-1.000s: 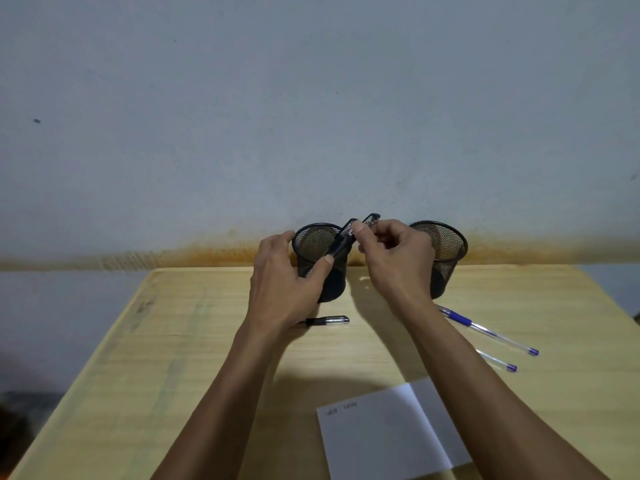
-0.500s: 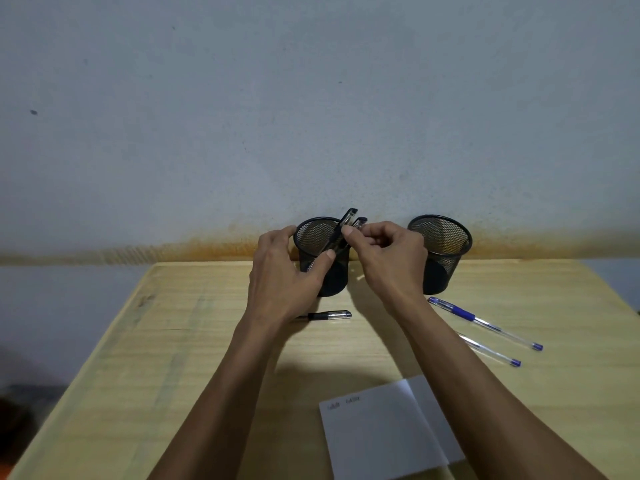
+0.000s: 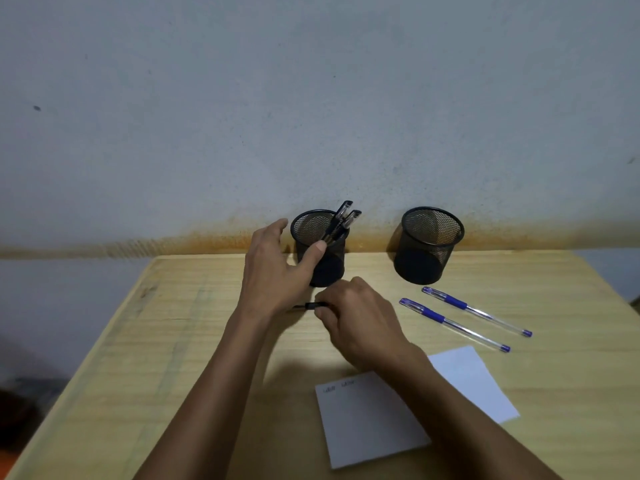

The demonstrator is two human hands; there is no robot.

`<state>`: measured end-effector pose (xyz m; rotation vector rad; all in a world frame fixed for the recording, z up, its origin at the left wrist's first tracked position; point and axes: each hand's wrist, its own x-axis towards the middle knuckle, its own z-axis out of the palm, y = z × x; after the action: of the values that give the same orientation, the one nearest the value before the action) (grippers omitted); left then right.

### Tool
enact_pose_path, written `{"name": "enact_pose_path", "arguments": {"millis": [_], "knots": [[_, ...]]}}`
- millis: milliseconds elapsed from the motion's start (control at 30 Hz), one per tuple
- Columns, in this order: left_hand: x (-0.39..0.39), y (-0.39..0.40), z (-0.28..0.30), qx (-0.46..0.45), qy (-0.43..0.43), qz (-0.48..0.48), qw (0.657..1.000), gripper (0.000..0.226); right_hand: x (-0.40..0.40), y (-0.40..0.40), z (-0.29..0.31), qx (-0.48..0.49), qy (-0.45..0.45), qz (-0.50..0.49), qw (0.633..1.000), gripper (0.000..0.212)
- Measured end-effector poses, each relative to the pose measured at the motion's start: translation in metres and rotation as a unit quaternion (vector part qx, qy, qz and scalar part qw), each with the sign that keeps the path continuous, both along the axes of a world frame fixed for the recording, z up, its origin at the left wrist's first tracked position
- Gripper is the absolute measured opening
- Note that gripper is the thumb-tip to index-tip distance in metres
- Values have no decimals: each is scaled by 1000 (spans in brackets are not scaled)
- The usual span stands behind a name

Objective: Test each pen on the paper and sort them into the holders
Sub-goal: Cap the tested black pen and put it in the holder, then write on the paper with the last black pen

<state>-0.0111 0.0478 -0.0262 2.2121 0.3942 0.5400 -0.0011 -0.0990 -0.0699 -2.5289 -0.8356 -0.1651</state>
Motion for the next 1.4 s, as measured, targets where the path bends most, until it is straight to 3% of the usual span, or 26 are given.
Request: {"name": "enact_pose_path", "arguments": {"millis": [267,367,433,500,567,667,900,1167,1233,1300,1333,1400], "knots": [[-70,6,-3,-42,-77,72,994,49,-5,8,3,-94,-93,62,989,18],[-103,-2,-3,-79,-128,103,983,39,-13,1,9,-38,-19,61,997,24],[-119,-10,-4,-92,-136,104,981,35,-25,-6,22,87,64,38,993,26],[-132,-22,-5,-84,-130,78,985,33,-44,-17,35,254,176,-2,951,21],[-144,-35,-7,-54,-125,29,990,34,-65,-29,46,388,289,-25,875,11],[-158,-56,-9,-8,-115,-51,992,32,-91,-48,49,478,339,-47,809,15],[-180,-90,-8,10,-115,-75,990,16,-129,-79,46,510,325,-70,794,11],[-197,-104,-8,63,-148,-85,983,11,-149,-102,47,486,308,-45,816,6],[-201,-104,-10,89,-162,-73,980,11,-144,-103,48,541,336,-83,767,9],[-209,-94,-13,84,-162,-30,983,10,-124,-117,54,632,344,-158,676,9],[-212,-85,-16,75,-157,-1,985,10,-111,-128,57,653,328,-187,657,9],[-214,-64,-19,58,-130,42,989,8,-91,-148,61,648,305,-206,667,8]]}}
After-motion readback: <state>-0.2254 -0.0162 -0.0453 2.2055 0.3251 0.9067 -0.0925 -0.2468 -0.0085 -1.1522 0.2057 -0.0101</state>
